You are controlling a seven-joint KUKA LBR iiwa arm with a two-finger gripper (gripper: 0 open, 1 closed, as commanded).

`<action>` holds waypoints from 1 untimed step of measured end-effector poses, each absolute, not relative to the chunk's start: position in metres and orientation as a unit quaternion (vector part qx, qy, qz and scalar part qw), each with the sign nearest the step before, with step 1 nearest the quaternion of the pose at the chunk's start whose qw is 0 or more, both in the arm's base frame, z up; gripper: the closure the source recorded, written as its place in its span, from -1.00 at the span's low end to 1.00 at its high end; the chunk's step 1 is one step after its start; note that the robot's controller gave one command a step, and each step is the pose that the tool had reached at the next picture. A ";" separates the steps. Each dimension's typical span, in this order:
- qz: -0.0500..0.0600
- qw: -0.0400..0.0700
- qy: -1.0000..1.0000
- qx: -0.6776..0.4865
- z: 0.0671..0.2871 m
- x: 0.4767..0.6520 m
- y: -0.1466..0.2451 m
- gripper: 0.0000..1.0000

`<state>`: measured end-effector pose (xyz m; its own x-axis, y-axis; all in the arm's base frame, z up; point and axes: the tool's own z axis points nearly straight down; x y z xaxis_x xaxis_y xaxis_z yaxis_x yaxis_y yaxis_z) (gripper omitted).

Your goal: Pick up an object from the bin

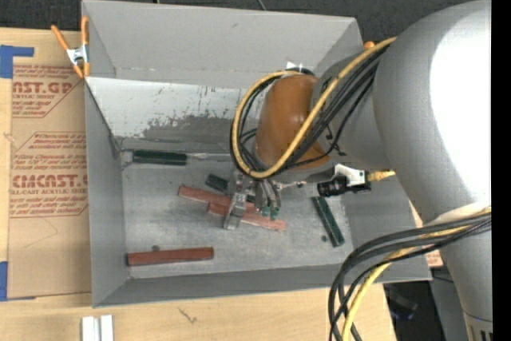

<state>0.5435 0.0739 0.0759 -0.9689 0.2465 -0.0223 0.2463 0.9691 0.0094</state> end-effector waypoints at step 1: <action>0.003 0.008 0.992 0.124 0.080 0.542 0.074 1.00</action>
Offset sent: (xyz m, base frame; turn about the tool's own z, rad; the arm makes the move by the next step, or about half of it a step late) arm 0.0001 -0.0001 0.0147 -0.0001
